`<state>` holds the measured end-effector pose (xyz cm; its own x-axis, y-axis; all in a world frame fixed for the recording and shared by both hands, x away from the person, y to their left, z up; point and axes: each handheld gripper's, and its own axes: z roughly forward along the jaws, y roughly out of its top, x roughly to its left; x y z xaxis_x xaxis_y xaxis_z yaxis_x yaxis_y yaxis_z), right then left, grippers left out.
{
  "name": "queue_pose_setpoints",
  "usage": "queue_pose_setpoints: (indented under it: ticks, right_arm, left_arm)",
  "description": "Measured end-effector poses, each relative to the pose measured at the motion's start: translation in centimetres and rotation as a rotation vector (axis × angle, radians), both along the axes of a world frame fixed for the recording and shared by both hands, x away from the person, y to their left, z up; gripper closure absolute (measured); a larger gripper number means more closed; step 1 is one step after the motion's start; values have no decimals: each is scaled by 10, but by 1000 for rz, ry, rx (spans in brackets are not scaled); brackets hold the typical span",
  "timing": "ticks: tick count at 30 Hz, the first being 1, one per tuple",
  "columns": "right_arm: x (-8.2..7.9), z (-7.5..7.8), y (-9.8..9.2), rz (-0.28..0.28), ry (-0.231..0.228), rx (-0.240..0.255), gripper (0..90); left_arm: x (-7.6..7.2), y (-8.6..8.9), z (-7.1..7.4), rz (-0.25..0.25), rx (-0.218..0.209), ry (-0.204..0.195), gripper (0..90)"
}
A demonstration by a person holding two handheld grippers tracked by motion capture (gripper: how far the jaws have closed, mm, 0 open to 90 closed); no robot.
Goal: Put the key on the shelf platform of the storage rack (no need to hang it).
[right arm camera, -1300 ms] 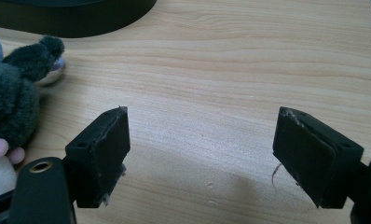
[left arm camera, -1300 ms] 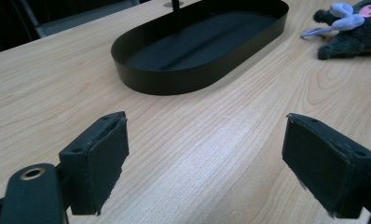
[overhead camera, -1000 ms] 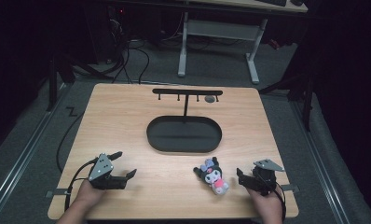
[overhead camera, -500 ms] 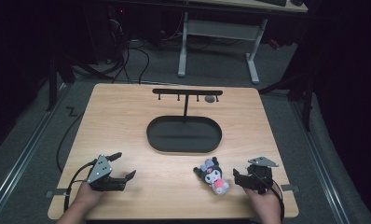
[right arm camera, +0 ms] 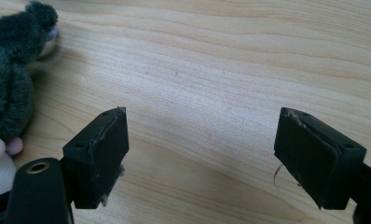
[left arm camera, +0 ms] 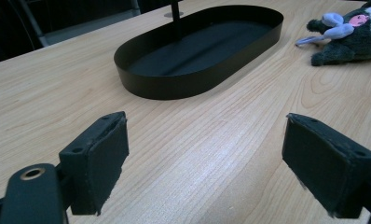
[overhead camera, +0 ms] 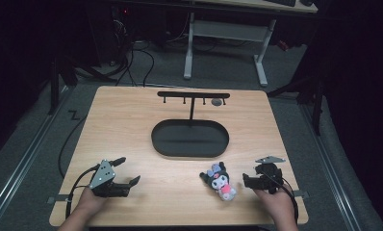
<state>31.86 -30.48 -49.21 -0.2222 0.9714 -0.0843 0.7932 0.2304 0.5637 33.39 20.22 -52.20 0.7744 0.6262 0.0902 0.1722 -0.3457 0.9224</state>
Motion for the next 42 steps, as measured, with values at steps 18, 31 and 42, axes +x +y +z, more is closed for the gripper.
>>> queue_pose_setpoints:
  ticks: [18, 31, 42]
  right_arm:
    - [0, 2, 9, 61, 107, -71, 200]
    - [4, 7, 5, 95, 226, -99, 237]
    - [9, 12, 5, 106, 301, -72, 238]
  left_arm:
    - [2, -2, 0, -4, 10, 7, 154]
    - [1, -2, 0, -5, 11, 5, 154]
    - [1, -2, 0, -7, 9, 6, 154]
